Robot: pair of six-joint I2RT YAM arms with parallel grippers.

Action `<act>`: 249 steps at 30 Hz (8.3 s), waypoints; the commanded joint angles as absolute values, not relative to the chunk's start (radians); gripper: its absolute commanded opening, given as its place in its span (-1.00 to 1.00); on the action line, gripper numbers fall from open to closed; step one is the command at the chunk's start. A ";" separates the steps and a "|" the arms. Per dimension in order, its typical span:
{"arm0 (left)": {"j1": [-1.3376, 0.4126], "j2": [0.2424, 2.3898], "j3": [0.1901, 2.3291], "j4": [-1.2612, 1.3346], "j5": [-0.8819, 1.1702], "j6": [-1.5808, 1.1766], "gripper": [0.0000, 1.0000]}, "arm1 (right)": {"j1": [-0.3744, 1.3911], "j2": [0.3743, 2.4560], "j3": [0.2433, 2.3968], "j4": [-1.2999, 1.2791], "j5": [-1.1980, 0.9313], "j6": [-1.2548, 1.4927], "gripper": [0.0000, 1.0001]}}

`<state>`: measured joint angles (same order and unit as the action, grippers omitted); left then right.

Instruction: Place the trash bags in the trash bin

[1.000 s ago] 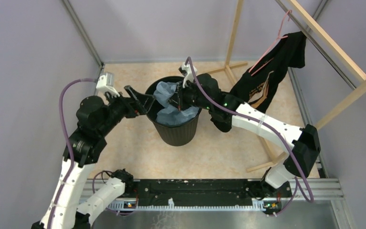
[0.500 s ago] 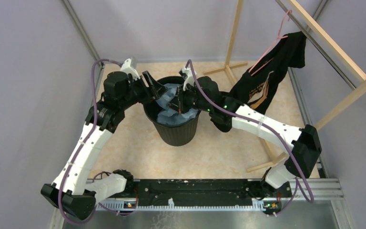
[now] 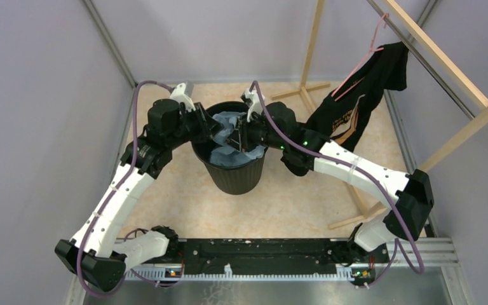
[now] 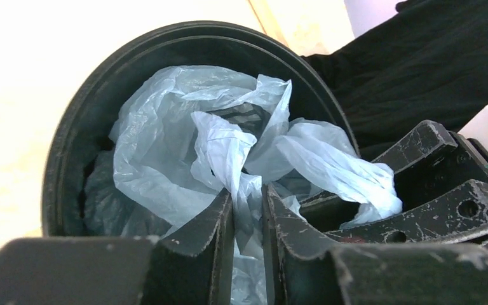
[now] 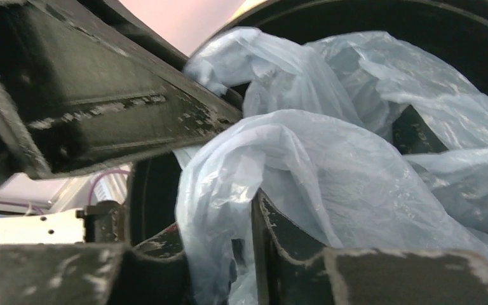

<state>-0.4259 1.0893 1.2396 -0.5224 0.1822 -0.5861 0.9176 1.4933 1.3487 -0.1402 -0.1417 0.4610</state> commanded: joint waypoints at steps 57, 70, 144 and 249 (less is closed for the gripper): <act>-0.426 0.791 1.316 -0.839 -0.296 -0.327 -1.00 | 0.888 1.194 1.352 -0.309 0.027 0.331 -1.00; -0.426 0.757 1.335 -0.873 -0.223 -0.538 -0.33 | 0.801 1.133 1.225 -0.194 -0.160 0.419 -1.00; -0.426 0.580 1.157 -0.890 -0.159 -0.586 -1.00 | 0.802 0.971 1.080 -0.353 -0.057 0.610 -0.28; -0.426 0.814 1.227 -0.889 -0.401 -0.331 0.90 | 0.999 1.202 1.457 -0.501 0.314 -0.209 -0.27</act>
<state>-0.4259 0.7837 1.2133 -0.9108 -0.3565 -0.3058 0.9970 1.2499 1.4792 -0.6456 0.1600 -0.2436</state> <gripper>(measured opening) 0.972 0.467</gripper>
